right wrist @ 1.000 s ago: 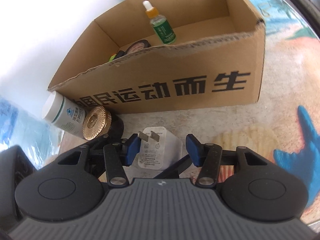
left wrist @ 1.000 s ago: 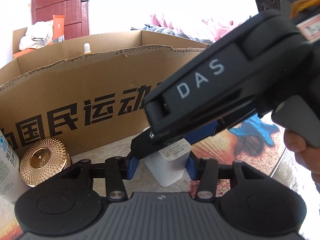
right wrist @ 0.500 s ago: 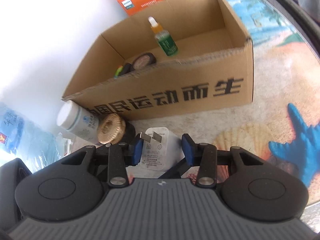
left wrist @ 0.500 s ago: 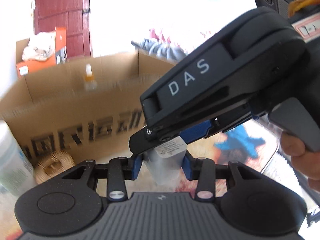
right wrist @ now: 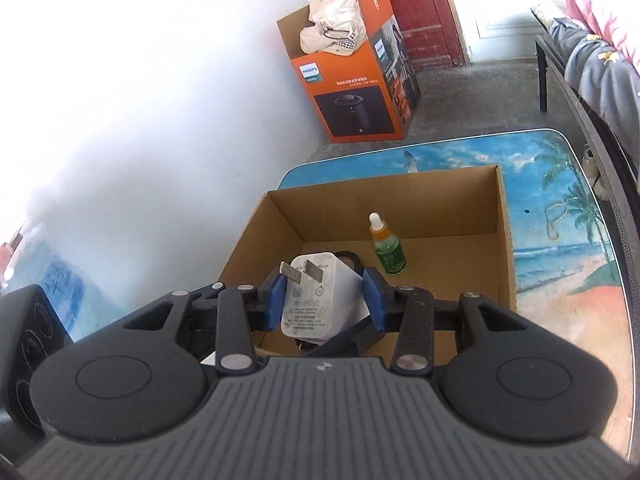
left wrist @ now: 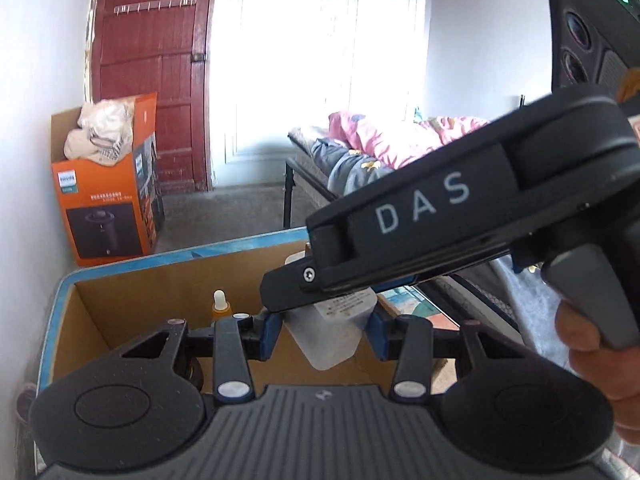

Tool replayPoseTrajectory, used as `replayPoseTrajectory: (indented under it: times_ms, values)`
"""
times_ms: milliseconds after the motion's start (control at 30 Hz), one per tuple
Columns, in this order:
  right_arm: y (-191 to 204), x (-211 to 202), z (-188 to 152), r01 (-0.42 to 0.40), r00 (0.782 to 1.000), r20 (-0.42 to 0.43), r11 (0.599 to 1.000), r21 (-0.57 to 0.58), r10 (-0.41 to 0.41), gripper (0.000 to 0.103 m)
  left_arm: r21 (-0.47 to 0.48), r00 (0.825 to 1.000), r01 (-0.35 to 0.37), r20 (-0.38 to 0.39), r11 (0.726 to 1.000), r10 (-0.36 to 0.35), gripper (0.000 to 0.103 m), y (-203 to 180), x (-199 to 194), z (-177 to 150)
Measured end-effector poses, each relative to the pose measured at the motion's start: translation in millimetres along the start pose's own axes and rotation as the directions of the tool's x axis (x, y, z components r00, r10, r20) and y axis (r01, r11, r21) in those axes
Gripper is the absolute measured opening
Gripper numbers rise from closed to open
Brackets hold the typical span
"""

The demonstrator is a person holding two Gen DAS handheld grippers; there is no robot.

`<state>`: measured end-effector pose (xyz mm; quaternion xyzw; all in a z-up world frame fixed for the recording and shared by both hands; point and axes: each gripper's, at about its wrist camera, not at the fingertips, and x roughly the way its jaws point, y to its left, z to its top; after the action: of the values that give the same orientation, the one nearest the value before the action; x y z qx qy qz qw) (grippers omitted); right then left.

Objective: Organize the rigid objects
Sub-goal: 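Carry the white charger plug into the box and open the right tool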

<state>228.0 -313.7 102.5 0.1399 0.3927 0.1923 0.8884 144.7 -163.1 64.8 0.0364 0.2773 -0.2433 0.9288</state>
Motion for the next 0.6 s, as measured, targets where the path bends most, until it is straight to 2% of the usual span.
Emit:
replayPoseTrajectory:
  times_ms: [167,367,467,600]
  values:
    - [-45,53,40,0.020,0.995,-0.103,0.997,0.076,-0.012,0.038,-0.121,0.987,0.026,-0.155,0.992,-0.045,0.047,22,64,22]
    - [-81,104,58,0.042,0.981,-0.193,0.993,0.112,-0.020,0.035,-0.226,0.946,0.008,-0.313,0.974,-0.080,0.048,43,128,34]
    - [-89,122,61,0.056,0.976,-0.214,0.993,0.100,-0.033,0.033,-0.267,0.929,-0.012,-0.359,0.964,-0.087,0.049,56,153,35]
    - [-84,134,63,0.082,0.974,-0.212,0.997,0.013,-0.077,0.031,-0.300,0.926,-0.024,-0.366,0.953,-0.092,0.050,67,162,36]
